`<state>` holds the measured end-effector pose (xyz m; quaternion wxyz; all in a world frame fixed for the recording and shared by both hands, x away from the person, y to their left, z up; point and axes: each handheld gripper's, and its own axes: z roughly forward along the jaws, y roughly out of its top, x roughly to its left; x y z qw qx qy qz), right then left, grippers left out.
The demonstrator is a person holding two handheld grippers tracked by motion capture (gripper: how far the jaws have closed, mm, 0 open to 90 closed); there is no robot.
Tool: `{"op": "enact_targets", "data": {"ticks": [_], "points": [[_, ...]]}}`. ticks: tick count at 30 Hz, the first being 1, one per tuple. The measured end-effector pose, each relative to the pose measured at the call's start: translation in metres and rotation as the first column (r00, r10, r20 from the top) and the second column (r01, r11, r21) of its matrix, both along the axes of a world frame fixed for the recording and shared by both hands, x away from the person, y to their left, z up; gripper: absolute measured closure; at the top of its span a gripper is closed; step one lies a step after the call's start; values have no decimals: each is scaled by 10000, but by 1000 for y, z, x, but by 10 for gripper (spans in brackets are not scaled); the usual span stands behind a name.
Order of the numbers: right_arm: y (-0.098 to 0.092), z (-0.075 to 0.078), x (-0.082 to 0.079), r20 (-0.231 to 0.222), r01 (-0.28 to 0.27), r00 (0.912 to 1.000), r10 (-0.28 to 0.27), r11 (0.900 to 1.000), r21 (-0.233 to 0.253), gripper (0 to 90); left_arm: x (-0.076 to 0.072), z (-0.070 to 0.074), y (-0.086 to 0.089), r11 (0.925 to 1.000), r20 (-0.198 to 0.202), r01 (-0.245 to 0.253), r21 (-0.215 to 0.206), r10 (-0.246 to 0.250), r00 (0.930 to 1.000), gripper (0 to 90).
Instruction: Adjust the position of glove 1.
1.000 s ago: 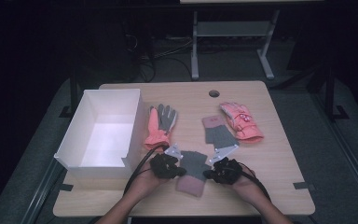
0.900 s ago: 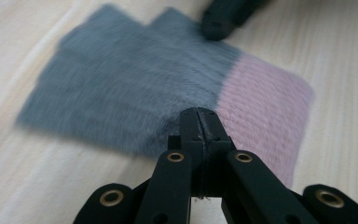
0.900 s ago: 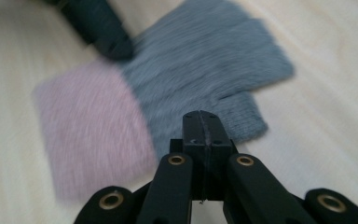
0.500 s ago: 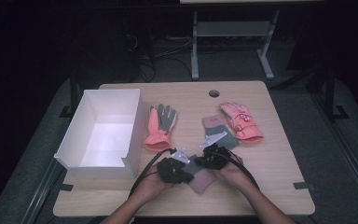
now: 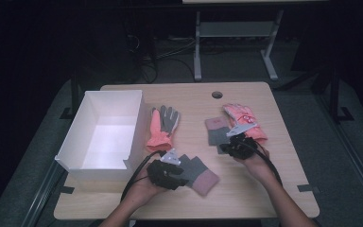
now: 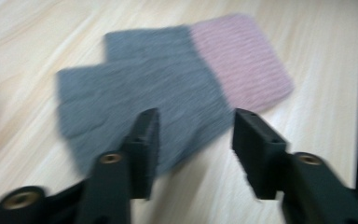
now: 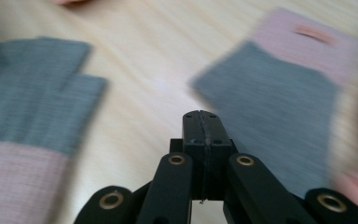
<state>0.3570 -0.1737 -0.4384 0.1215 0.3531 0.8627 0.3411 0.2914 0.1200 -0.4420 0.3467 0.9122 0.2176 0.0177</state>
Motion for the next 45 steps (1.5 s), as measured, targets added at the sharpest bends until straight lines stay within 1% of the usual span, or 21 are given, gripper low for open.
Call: {"op": "enact_targets", "data": {"ticks": [2, 3, 4, 5, 6, 7, 8, 12, 14, 18, 20, 21, 22, 26, 28, 35, 36, 38, 41, 42, 45], "points": [[-13, 0, 6, -29, 329, 9995, -328, 9993, 150, 900, -4, -2, 5, 9999, -41, -116, -49, 116, 9999, 407], [-18, -1, 9, -69, 502, 9987, -501, 9987, 101, 900, -5, -2, 6, 9999, -13, -156, -34, 156, 9999, 358], [-22, -3, 14, -56, 558, 9984, -559, 9984, -37, 900, -11, -5, 10, 9985, -28, -544, 3, 544, 9985, 298], [-22, -3, 14, -56, 558, 9984, -559, 9984, -37, 900, -11, -5, 10, 9985, -28, -544, 3, 544, 9985, 274], [-24, -6, 18, -75, 615, 9981, -616, 9981, -78, 900, -13, -6, 12, 9975, 10, -707, 64, 707, 9975, 274], [-26, -11, 21, -275, 719, 9970, -724, 9972, -207, 900, -15, -7, 14, 9967, -3, -811, 94, 811, 9967, 231], [-26, -13, 22, -187, 684, 9974, -691, 9970, -363, 900, -17, -7, 15, 9961, 5, -877, 58, 877, 9961, 223], [-27, -16, 22, -221, 709, 9971, -722, 9960, -539, 900, -16, -6, 17, 9952, 46, -977, -72, 978, 9952, 211], [-26, -19, 22, -299, 738, 9966, -765, 9938, -833, 900, -16, -7, 17, 9955, 50, -946, 56, 946, 9955, 211], [-26, -19, 21, -330, 738, 9965, -769, 9936, -861, 900, -16, -9, 17, 9962, 15, -876, 24, 876, 9962, 211], [-27, -19, 14, -416, 597, 9971, -637, 9941, -901, 900, -15, -9, 17, 9960, 44, -889, 60, 889, 9960, 211], [-27, -19, 14, -416, 597, 9971, -637, 9941, -901, 900, -15, -9, 17, 9962, 40, -874, 48, 874, 9962, 211], [-28, -18, 7, -536, 522, 9969, -569, 9949, -860, 900, -15, -9, 17, 9962, 75, -870, 38, 870, 9962, 211], [-30, -17, -3, -537, 397, 9975, -452, 9942, -998, 900, -16, -9, 17, 9958, 45, -913, -9, 913, 9958, 211], [-33, -17, -10, -598, 333, 9974, -392, 9947, -978, 900, -15, -8, 17, 9965, 57, -833, 77, 833, 9965, 211], [-43, -16, -41, -751, 30, 9971, -103, 9954, -955, 900, -15, -9, 18, 9971, -6, -743, 190, 744, 9972, 212], [-45, -16, -50, -823, 60, 9965, -138, 9955, -949, 900, -14, -9, 18, 9971, 27, -727, 212, 727, 9974, 213], [-48, -16, -58, -733, 52, 9972, -120, 9957, -922, 900, -14, -9, 18, 9971, -19, -732, 224, 733, 9973, 216], [-50, -16, -67, -780, 105, 9968, -175, 9959, -894, 900, -14, -9, 18, 9971, -8, -724, 247, 725, 9974, 217], [-52, -16, -75, -776, 96, 9968, -165, 9960, -890, 900, -15, -9, 17, 9965, -34, -825, 113, 825, 9966, 217], [-53, -16, -84, -816, 0, 9966, -69, 9964, -842, 900, -15, -9, 16, 9967, -49, -806, 135, 807, 9967, 217]]}}
